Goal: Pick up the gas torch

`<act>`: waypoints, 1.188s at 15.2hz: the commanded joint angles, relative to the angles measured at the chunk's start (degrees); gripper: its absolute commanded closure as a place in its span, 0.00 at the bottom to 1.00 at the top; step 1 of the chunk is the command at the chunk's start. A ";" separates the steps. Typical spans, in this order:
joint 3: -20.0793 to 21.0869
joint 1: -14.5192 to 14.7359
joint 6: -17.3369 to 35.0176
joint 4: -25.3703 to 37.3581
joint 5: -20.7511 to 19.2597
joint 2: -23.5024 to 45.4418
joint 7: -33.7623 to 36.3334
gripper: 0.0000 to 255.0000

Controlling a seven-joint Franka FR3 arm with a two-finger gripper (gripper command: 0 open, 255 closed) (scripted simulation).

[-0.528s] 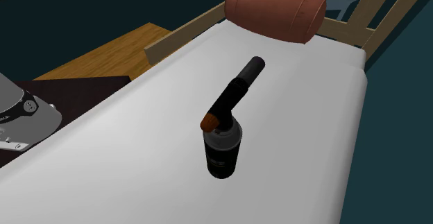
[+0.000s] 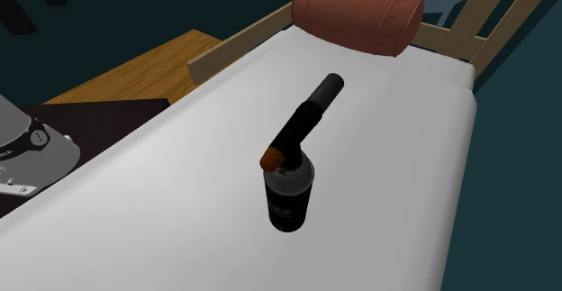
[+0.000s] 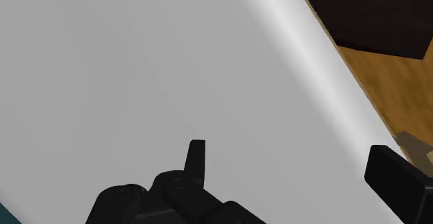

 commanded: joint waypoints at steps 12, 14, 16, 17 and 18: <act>-12.46 1.28 8.22 20.38 3.15 27.23 -24.12 0.00; -13.77 1.17 8.42 24.77 5.04 32.02 -28.03 0.00; -14.77 0.78 8.21 29.60 7.21 36.99 -31.90 0.00; -15.15 0.47 7.95 32.19 8.37 39.53 -33.80 0.00; -15.43 0.06 7.57 34.91 9.57 42.12 -35.65 0.00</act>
